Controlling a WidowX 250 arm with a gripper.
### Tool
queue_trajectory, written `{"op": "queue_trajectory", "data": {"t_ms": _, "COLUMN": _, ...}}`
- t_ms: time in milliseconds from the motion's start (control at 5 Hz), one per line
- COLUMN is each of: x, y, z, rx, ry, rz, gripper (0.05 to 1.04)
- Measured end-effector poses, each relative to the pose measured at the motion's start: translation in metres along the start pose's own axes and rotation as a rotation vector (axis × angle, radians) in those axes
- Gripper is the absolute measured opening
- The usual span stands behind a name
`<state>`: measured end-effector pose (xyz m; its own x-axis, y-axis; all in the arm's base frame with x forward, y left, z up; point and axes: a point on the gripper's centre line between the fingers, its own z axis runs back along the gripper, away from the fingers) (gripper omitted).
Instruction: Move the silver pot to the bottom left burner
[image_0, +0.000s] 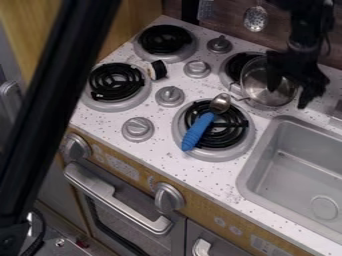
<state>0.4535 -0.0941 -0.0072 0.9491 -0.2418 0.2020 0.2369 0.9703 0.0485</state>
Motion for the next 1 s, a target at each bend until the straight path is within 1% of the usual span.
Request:
{"op": "queue_trajectory", "data": {"t_ms": 200, "x": -0.001, "y": -0.002, "z": -0.015, "rx": -0.004, "ry": 0.034, "rz": -0.008, "gripper": 0.996}}
{"op": "queue_trajectory", "data": {"t_ms": 400, "x": 0.000, "y": -0.002, "z": -0.030, "rx": -0.004, "ry": 0.044, "rz": -0.010, "gripper": 0.996}}
{"op": "queue_trajectory", "data": {"t_ms": 600, "x": 0.000, "y": 0.002, "z": -0.033, "rx": 0.002, "ry": 0.048, "rz": 0.004, "gripper": 0.949}}
{"op": "queue_trajectory", "data": {"t_ms": 800, "x": -0.003, "y": 0.008, "z": -0.041, "rx": 0.003, "ry": 0.058, "rz": 0.035, "gripper": 0.667}}
{"op": "queue_trajectory", "data": {"t_ms": 1000, "x": -0.003, "y": 0.012, "z": -0.041, "rx": 0.012, "ry": 0.052, "rz": 0.044, "gripper": 0.374}}
